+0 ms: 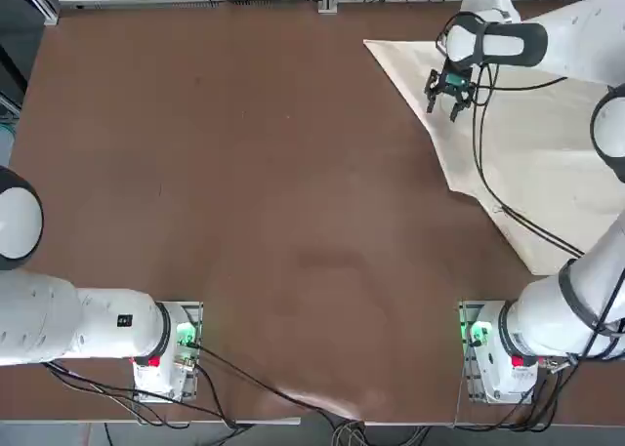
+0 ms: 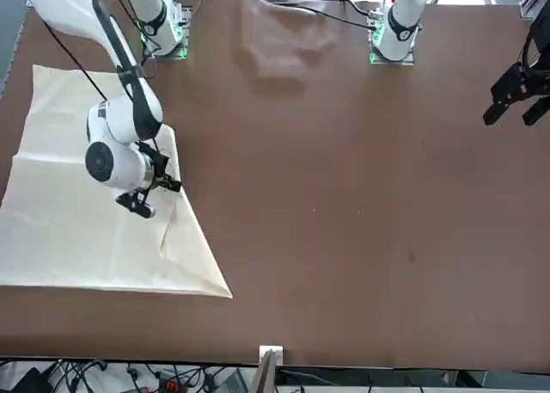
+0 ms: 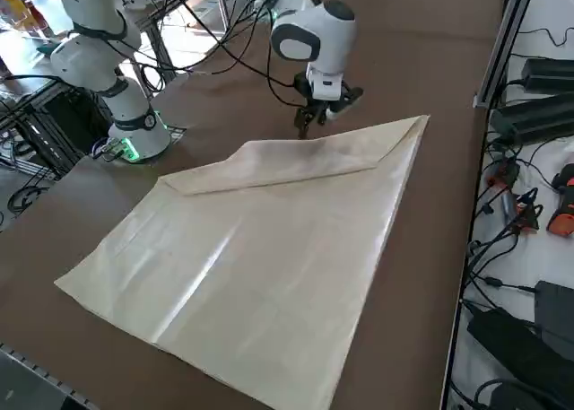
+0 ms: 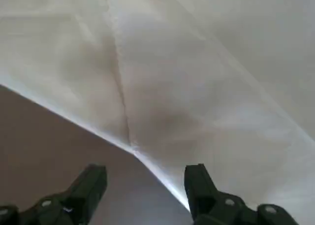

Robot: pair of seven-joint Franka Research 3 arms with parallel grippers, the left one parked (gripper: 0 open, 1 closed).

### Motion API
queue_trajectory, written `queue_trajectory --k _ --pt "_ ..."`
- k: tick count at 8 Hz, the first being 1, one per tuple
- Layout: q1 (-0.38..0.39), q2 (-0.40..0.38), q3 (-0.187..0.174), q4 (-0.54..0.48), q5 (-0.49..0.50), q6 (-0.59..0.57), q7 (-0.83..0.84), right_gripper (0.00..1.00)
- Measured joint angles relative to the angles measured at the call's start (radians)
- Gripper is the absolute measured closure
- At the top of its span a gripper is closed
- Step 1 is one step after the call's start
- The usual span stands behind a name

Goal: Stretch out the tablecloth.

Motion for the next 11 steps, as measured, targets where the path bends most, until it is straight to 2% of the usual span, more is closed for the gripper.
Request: queue_trajectory --k 2,6,9,11 --pt "0.008 0.077 -0.021 0.065 -0.088 0.003 0.051 0.04" --pt "0.031 0.181 -0.027 0.208 -0.097 0.003 0.106 0.04" --pt "0.066 0.21 -0.076 0.233 -0.103 0.003 0.11 0.04" --pt "0.07 0.215 -0.086 0.233 -0.105 0.002 0.111 0.04"
